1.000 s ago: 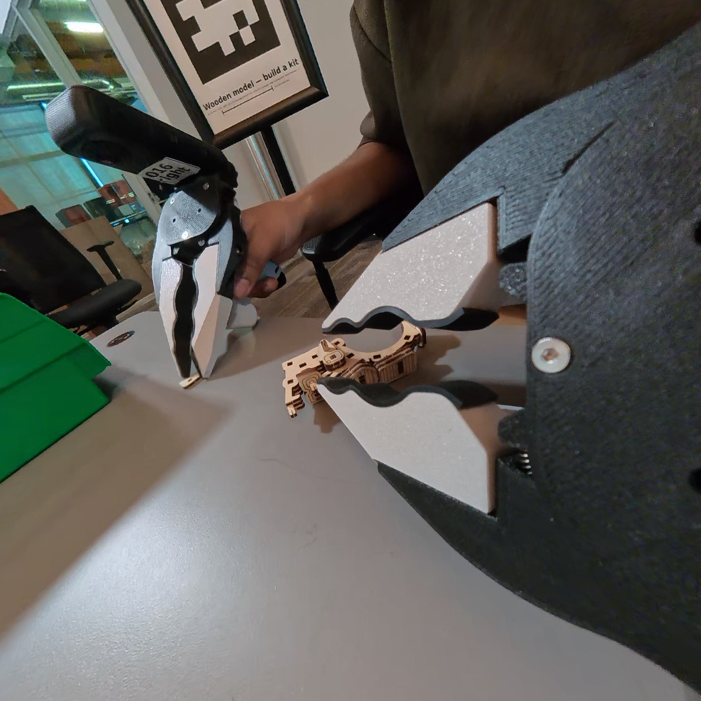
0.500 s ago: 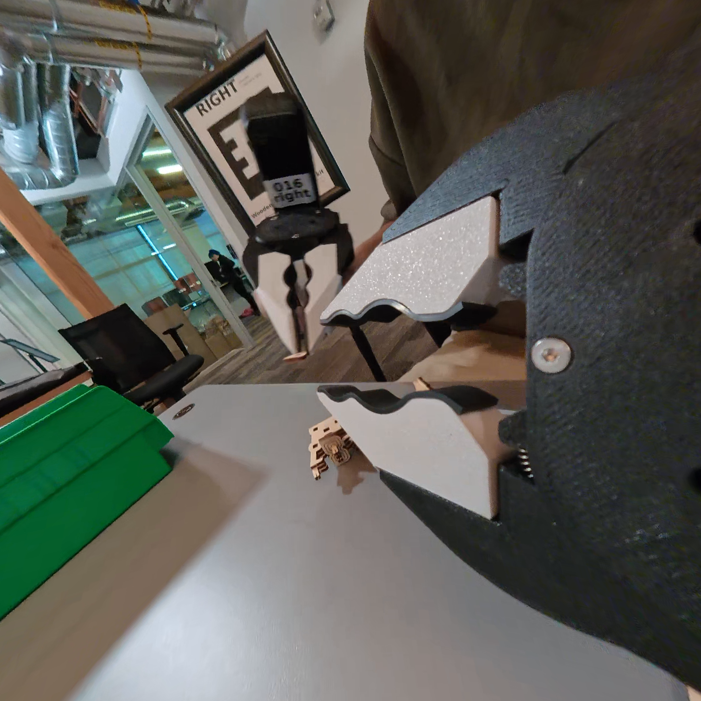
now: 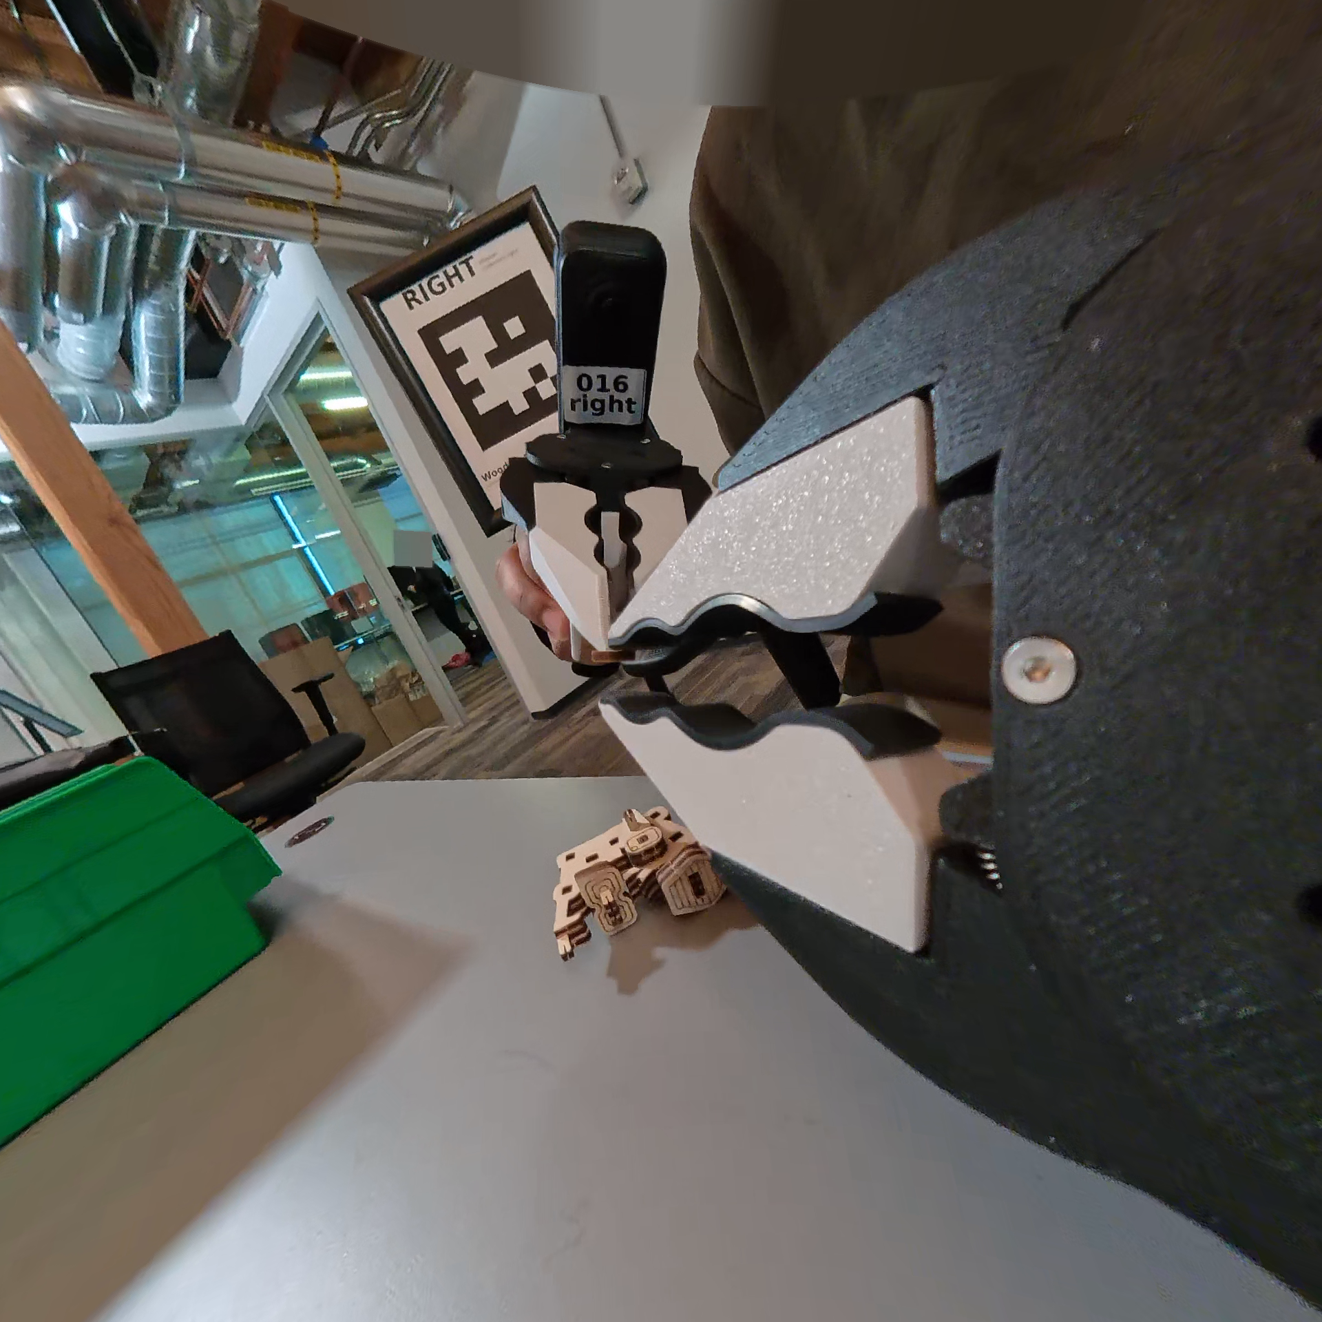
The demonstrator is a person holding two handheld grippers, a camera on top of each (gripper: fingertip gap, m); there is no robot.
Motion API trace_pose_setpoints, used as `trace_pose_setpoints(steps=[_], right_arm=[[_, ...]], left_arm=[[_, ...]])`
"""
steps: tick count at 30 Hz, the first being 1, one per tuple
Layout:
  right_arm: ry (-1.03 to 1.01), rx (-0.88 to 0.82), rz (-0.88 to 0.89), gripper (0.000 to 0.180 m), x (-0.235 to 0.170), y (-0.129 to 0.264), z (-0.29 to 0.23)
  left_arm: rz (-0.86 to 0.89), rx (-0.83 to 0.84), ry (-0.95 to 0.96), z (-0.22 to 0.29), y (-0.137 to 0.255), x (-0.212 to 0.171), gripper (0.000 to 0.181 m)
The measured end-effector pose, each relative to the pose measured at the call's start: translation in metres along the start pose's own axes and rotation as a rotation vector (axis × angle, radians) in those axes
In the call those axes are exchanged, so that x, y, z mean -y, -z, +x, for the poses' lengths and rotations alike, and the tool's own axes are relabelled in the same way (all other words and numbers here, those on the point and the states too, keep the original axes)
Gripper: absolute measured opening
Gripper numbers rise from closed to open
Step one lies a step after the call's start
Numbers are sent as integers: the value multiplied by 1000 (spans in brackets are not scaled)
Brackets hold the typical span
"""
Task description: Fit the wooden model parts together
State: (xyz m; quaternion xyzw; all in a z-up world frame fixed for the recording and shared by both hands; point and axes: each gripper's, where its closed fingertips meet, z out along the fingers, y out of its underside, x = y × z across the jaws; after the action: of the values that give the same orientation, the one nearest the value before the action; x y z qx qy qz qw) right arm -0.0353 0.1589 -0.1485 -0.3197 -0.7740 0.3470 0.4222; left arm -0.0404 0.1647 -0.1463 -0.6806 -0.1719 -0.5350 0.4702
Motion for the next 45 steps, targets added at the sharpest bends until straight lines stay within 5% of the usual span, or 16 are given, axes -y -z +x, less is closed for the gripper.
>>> trace_pose_setpoints(steps=[1, 10, 14, 21, 33, 37, 41, 45], right_arm=[[-2, 2, -2, 2, 0, 0, 0], [-110, -4, 78, 14, 7, 0, 6], [-425, 120, 127, 26, 6, -1, 8], [-1042, 356, 419, 13, 30, 11, 21], [-1135, 420, 449, 1, 33, 13, 19], [-1078, 380, 417, 1, 26, 17, 27], [-1097, 275, 256, 1, -16, 12, 34], [-1224, 344, 133, 1, -40, -1, 17]], left_arm=[[-5, -2, 8, -1, -1, -1, 7], [31, -62, 15, 7, 1, 5, 0], [92, -98, 7, 13, 4, 13, 0], [168, -151, -66, 30, 6, 20, 0], [143, -150, -148, 40, 0, 15, 0], [125, -46, -188, 29, 4, 19, 6], [33, 244, -248, -11, 14, 18, 8], [-131, 459, -282, -47, 16, -1, 13]])
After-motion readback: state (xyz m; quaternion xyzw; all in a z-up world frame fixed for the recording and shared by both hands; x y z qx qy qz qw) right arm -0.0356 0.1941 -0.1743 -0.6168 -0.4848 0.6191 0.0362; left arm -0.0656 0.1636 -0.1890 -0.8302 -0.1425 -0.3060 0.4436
